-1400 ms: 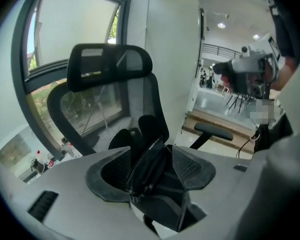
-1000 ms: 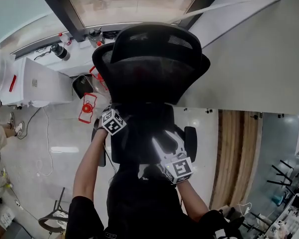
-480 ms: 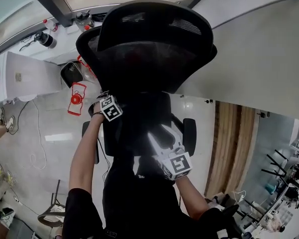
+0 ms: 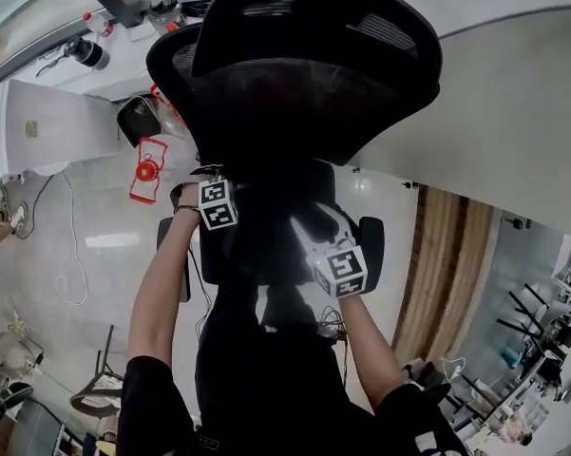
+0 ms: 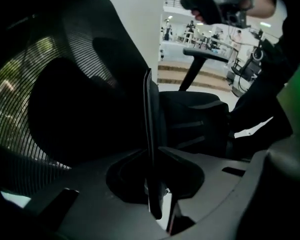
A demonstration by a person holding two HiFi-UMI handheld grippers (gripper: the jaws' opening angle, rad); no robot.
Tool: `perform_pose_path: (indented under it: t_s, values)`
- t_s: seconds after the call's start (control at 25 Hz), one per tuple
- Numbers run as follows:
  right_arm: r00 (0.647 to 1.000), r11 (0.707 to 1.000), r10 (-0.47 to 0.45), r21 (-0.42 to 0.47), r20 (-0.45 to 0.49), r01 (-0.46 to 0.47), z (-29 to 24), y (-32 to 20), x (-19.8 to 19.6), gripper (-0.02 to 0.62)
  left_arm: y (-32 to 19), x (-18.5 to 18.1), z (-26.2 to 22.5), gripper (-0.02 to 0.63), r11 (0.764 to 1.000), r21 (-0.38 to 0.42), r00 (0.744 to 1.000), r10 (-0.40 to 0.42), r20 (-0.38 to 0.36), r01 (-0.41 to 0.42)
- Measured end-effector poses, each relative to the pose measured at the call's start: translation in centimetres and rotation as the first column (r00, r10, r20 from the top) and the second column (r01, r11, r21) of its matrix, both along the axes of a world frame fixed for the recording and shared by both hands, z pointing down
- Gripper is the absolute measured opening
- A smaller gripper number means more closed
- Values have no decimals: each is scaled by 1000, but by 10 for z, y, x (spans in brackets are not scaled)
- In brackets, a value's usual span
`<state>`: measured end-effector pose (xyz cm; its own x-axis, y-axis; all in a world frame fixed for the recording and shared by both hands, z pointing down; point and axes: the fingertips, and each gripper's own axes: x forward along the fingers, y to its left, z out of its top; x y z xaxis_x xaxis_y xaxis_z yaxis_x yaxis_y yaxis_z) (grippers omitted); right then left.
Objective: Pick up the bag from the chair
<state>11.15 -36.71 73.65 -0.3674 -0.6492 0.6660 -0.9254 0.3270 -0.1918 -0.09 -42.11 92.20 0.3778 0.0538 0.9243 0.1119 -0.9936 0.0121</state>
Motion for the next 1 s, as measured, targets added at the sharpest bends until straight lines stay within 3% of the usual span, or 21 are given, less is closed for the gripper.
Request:
perform_pose_path:
  t_s: [0.16,0.28,0.4,0.56,0.68,0.76,0.84,0.92,1.0]
  values:
    - [992,992,-98,-84,-73,92,44,-4,7,190,9,-2,2,40,999,14,999,52,-1,-52]
    - [945,965,-242,-158,-222,209,74,-2,18,190,12,-1,0,40,998,22,999,52,-4,-52]
    - [842,910,-404,-248,-358,331,104,-5,26,195,14,-1,0,40,998,26,998,57,-13,-56]
    - [711,837,-543,-355,-447,416,145,-17,33,223,17,-2,2,39,998,26,998,65,-16,-64]
    - [564,772,-635,-425,-528,472,171,-26,41,233,20,0,2,38,996,31,997,80,-17,-79]
    - [495,740,-671,-462,-552,489,185,-30,44,241,24,0,1,38,995,31,995,95,-17,-95]
    - [478,724,-689,-491,-545,484,197,-31,47,241,27,-1,1,38,995,26,995,102,-13,-101]
    - [487,722,-692,-514,-533,463,208,-31,51,234,29,0,2,38,995,20,995,98,-12,-98]
    - [500,724,-689,-531,-525,441,214,-30,53,153,30,1,3,38,995,20,995,96,-10,-96]
